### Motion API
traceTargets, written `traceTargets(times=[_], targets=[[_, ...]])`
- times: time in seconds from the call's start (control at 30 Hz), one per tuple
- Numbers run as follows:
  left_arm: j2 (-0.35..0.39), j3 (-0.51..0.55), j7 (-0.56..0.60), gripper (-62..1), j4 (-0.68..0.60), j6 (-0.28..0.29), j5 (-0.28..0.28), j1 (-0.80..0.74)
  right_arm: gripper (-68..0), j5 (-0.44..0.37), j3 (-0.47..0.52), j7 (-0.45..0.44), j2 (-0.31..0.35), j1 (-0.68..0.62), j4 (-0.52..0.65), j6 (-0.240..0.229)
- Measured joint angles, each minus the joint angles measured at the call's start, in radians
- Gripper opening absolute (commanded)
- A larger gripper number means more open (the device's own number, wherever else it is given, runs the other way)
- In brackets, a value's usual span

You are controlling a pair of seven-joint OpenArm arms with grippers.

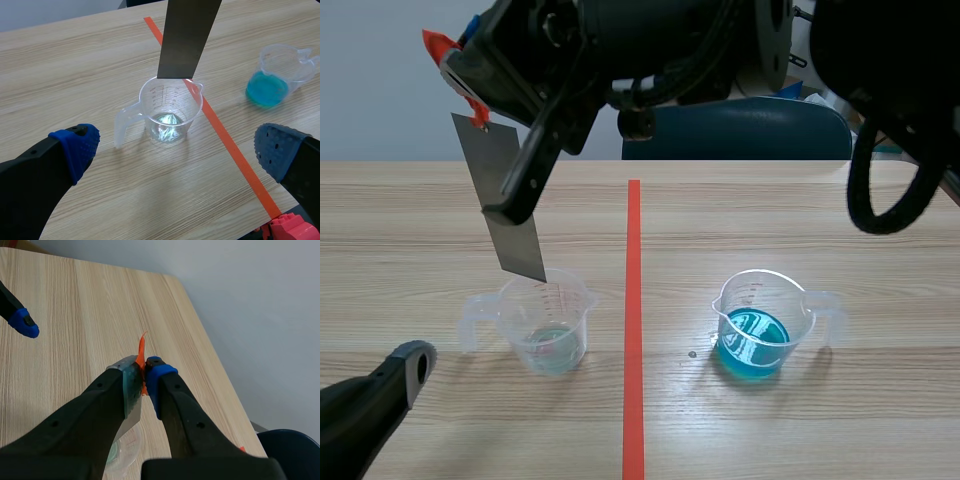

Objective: Do the redox reaction experiment

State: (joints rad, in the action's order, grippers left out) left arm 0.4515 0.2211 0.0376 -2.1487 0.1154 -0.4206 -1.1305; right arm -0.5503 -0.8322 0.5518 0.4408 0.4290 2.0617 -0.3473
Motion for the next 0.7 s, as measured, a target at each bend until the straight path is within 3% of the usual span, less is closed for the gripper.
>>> traceTargets(times=[0.57,0.7], targets=[[0.0,0.0,0.0,1.4,0.0,0.0,0.0,0.0,-66.7,0.0,0.001,0.013,0.0,0.0,0.0,0.0],[0.0,0.0,0.0,1.4,0.0,0.0,0.0,0.0,-66.7,0.0,0.042,0.011,0.014,0.0,0.0,-0.015]])
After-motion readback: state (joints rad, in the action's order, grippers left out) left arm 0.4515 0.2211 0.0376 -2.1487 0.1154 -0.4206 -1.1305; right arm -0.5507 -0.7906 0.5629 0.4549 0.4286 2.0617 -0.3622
